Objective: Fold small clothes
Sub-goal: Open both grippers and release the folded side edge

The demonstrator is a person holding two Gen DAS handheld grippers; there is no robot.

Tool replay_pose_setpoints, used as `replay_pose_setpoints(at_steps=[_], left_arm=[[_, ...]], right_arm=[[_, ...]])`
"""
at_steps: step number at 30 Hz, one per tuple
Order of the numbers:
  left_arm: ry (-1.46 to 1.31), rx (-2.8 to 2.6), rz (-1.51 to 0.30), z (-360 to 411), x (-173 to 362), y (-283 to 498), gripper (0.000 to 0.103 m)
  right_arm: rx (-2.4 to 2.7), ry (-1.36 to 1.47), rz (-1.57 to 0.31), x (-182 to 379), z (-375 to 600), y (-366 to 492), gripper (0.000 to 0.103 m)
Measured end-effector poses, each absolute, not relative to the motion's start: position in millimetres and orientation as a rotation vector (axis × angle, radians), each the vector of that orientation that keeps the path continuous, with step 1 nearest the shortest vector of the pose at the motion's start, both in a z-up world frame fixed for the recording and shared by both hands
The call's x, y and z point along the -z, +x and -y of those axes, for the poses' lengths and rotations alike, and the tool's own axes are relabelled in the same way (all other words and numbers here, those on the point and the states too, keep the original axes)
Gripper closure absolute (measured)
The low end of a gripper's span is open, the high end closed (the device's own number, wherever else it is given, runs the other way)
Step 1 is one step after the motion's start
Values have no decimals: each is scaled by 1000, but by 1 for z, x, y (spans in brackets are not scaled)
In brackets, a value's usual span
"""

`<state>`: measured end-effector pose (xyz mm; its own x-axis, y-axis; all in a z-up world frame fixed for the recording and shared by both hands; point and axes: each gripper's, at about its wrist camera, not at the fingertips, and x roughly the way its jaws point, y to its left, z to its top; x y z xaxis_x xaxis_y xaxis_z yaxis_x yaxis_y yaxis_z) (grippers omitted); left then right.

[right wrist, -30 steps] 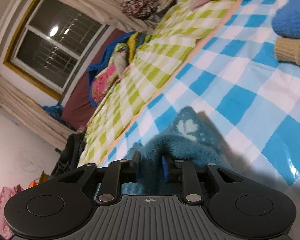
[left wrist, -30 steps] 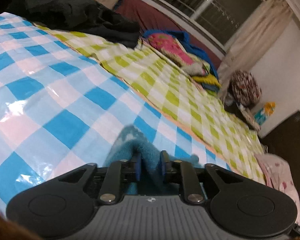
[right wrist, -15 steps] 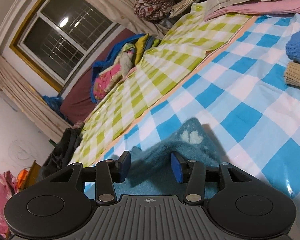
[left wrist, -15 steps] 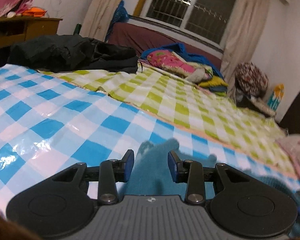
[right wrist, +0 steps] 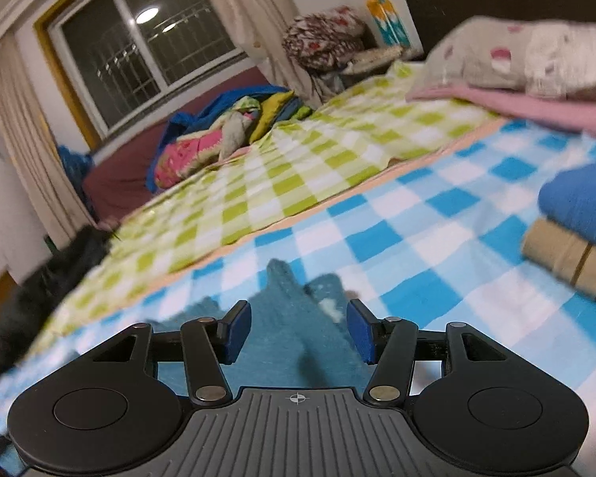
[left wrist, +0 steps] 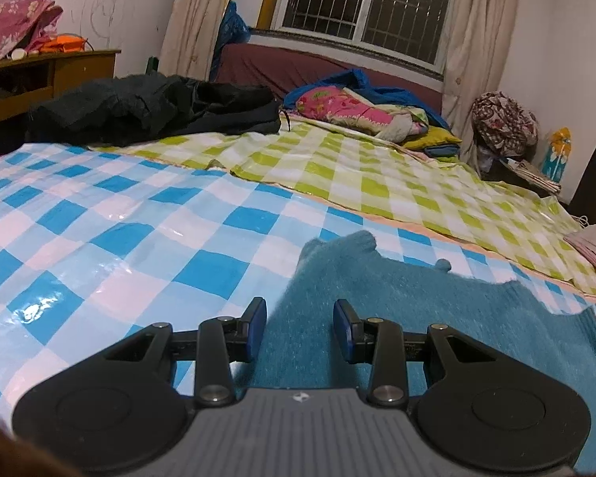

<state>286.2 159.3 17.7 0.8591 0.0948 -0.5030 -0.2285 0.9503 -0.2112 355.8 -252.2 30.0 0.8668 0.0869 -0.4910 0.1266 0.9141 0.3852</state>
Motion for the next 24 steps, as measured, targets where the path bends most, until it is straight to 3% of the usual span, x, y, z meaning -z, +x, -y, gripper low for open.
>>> replay_pose_setpoints(at_steps=[9, 13, 15, 24], left_arm=[[-219, -190, -514, -155, -12, 283, 55], [-203, -186, -506, -151, -12, 282, 52], [-205, -187, -494, -150, -14, 280, 51], [-204, -235, -486, -150, -2, 270, 43]], right_arm=[[28, 259, -634, -12, 238, 378, 51], [30, 191, -647, -10, 231, 382, 84], [13, 182, -627, -14, 232, 376, 93], [85, 292, -661, -1, 251, 382, 90]])
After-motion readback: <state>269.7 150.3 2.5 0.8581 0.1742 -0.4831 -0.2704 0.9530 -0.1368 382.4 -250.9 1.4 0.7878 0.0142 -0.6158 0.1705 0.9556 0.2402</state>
